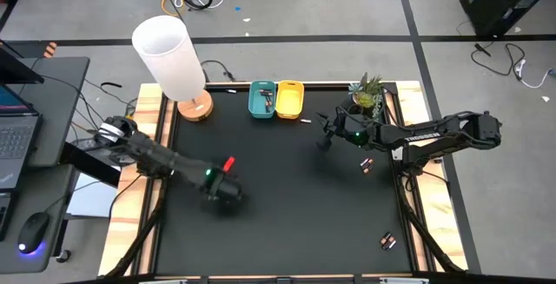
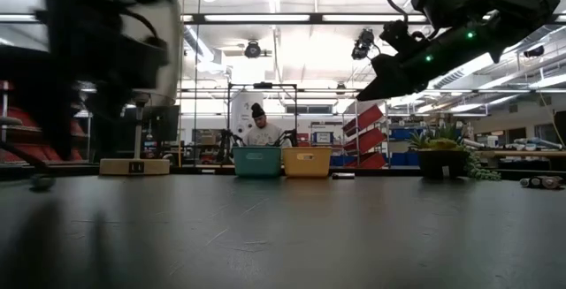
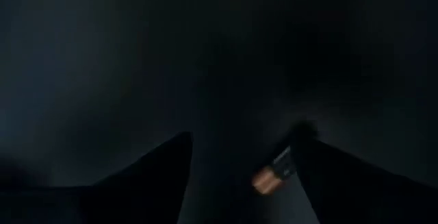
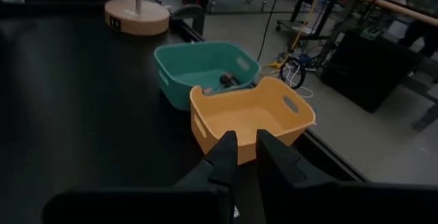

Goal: Sort batteries
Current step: Put the gold black battery into the blue bin

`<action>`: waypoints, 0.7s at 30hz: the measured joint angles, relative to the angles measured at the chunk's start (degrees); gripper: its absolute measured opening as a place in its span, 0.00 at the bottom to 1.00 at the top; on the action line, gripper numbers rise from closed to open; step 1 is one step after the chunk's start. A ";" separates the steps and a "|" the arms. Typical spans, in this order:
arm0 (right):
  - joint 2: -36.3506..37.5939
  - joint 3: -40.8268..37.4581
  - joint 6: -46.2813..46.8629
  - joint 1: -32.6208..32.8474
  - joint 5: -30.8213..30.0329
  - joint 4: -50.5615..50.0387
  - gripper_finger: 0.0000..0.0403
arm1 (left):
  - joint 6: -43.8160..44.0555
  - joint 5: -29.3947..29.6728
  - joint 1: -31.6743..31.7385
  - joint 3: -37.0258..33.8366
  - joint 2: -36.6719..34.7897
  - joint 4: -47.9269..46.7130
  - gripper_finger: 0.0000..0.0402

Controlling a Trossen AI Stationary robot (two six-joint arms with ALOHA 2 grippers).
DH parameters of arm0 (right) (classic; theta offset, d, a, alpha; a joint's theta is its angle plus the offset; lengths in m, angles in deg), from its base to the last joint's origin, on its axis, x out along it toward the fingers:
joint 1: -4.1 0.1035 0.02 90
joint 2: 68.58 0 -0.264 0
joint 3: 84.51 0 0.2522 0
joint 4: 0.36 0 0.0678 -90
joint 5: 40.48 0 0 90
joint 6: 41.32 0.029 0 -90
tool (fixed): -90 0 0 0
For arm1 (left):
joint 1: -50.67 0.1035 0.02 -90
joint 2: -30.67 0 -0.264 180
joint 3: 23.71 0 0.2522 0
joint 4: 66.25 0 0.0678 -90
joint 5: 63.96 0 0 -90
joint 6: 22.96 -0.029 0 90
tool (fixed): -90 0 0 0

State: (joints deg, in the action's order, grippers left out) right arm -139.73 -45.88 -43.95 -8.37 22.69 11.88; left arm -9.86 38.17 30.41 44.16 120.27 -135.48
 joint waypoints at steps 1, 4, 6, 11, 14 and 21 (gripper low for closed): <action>0.00 0.00 -0.01 0.00 0.01 -0.44 0.11 | -2.52 -0.59 1.50 -0.27 0.00 1.29 0.65; 0.00 0.00 0.05 0.00 0.04 -1.34 0.11 | -9.02 -4.48 5.57 -1.15 0.00 4.17 0.64; 0.00 0.00 0.08 0.00 0.09 -2.16 0.11 | -11.97 -7.25 8.03 -1.56 0.00 4.21 0.63; 0.00 0.00 0.11 0.00 0.09 -3.15 0.11 | -16.65 -11.44 12.93 -4.10 0.00 6.97 0.63; 0.00 0.00 0.13 0.00 0.09 -3.11 0.11 | -20.80 -11.46 15.28 -7.10 0.00 11.95 0.63; 0.00 0.00 0.13 0.00 0.09 -3.44 0.10 | -23.23 -12.62 18.83 -10.96 -0.50 20.28 0.62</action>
State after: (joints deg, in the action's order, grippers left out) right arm -139.73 -45.88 -43.82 -8.37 22.78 8.44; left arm -33.09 25.55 49.25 33.21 119.78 -115.19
